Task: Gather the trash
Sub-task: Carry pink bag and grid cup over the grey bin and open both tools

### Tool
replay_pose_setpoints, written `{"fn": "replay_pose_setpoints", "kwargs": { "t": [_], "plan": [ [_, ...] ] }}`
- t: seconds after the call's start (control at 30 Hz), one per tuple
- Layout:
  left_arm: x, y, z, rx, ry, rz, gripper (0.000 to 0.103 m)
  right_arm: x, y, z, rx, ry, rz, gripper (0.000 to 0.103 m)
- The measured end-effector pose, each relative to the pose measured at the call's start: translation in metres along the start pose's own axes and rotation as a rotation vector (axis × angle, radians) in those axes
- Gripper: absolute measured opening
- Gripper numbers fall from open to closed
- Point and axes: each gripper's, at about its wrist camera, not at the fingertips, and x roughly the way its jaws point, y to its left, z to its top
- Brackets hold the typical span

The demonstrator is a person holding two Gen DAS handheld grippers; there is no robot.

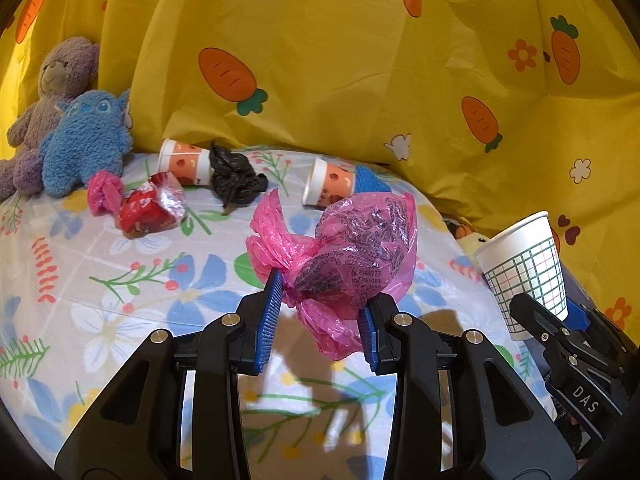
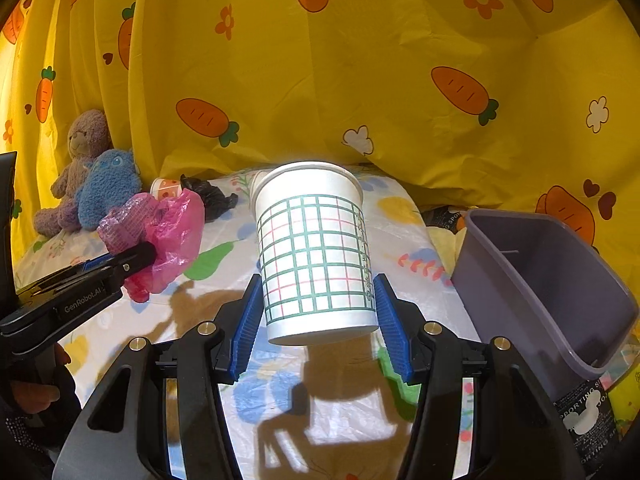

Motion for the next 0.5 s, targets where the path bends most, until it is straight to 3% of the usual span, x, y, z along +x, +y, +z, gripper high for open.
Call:
{"fn": "replay_pose_setpoints", "kwargs": {
  "t": [0.33,0.5],
  "plan": [
    [0.011,-0.087,0.008,0.130,0.004,-0.155,0.035,-0.014,-0.063,0.000,0.083,-0.023,-0.118,0.054],
    [0.017,-0.135,0.017,0.192,-0.001,-0.239,0.035,-0.025,-0.106,0.001,0.143,-0.045,-0.232,0.054]
  ]
}}
